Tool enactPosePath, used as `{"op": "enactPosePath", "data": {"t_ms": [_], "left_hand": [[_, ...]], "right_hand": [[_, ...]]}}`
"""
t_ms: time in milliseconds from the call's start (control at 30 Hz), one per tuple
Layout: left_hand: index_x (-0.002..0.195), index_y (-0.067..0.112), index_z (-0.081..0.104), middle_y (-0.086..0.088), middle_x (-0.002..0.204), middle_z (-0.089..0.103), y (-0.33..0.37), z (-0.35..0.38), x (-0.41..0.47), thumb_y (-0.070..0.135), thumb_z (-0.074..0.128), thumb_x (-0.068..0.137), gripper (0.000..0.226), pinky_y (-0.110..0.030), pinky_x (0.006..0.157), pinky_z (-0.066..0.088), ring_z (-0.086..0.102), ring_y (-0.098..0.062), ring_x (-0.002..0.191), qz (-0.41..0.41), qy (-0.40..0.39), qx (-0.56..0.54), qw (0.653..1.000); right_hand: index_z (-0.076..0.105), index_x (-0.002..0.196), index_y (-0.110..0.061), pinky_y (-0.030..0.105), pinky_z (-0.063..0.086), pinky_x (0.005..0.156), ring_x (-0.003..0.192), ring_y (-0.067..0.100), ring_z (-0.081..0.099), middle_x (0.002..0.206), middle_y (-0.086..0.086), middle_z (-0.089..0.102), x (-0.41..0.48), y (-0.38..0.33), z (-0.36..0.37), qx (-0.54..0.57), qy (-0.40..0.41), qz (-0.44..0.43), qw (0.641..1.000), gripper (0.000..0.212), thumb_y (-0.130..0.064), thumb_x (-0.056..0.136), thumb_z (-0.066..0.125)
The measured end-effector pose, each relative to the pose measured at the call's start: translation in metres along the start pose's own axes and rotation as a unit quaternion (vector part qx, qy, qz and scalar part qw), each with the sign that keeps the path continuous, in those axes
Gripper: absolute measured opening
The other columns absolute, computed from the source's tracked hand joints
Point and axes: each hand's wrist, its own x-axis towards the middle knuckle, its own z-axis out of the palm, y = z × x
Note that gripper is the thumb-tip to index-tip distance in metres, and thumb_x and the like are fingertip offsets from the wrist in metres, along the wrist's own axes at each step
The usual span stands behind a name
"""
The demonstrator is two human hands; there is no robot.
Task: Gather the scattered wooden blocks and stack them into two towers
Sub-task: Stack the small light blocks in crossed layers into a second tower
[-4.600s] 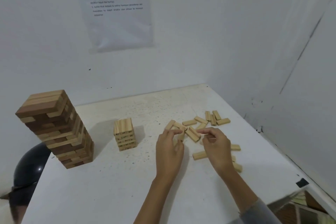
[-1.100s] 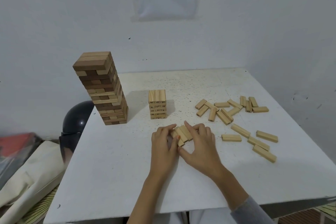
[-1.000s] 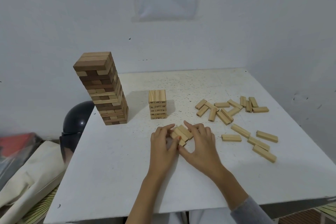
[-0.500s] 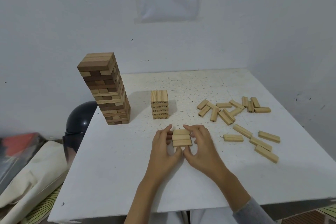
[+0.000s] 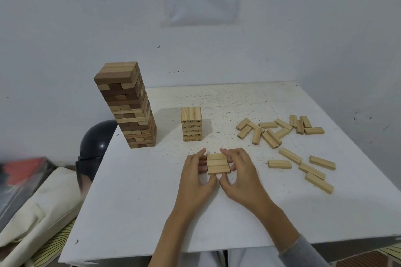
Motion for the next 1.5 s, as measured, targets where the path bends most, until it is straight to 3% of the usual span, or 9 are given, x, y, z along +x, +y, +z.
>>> {"op": "enactPosePath", "data": {"t_ms": [767,1167,1367,1500], "left_hand": [[0.132,0.019,0.049,0.006,0.115,0.053,0.005,-0.002,-0.002,-0.002,0.068,0.081,0.058,-0.008,0.086,0.042,0.053,0.005,0.106,-0.006,-0.004,-0.011,1.0],[0.133,0.014,0.051,0.005,0.115,0.052,0.006,-0.001,-0.002,0.0,0.067,0.081,0.056,-0.008,0.086,0.043,0.053,0.006,0.105,-0.019,-0.009,-0.015,1.0],[0.133,0.02,0.051,0.008,0.116,0.053,0.005,-0.003,-0.003,0.001,0.066,0.083,0.056,-0.012,0.087,0.045,0.055,0.003,0.105,-0.033,-0.01,-0.021,0.999],[0.131,0.026,0.052,0.006,0.117,0.057,0.001,-0.004,-0.003,-0.002,0.066,0.082,0.058,-0.021,0.091,0.05,0.059,-0.005,0.105,-0.04,-0.003,-0.028,0.999]], "right_hand": [[0.049,0.134,-0.018,0.016,0.042,0.089,0.11,0.007,0.046,0.116,-0.011,0.042,0.0,0.003,0.002,-0.012,-0.005,-0.001,1.0,0.057,-0.022,0.079,0.064],[0.053,0.13,-0.018,0.023,0.046,0.088,0.107,0.01,0.046,0.114,-0.009,0.043,0.002,0.001,0.001,-0.022,-0.016,0.01,1.0,0.058,-0.039,0.076,0.053],[0.05,0.136,-0.012,0.008,0.04,0.081,0.102,0.007,0.048,0.114,-0.005,0.044,0.01,0.003,-0.008,0.004,-0.05,0.025,0.998,0.061,-0.015,0.079,0.071],[0.054,0.133,-0.01,0.014,0.046,0.08,0.097,0.005,0.052,0.114,-0.003,0.048,0.018,0.005,-0.02,0.022,-0.097,0.034,0.994,0.059,-0.011,0.078,0.077]]}}
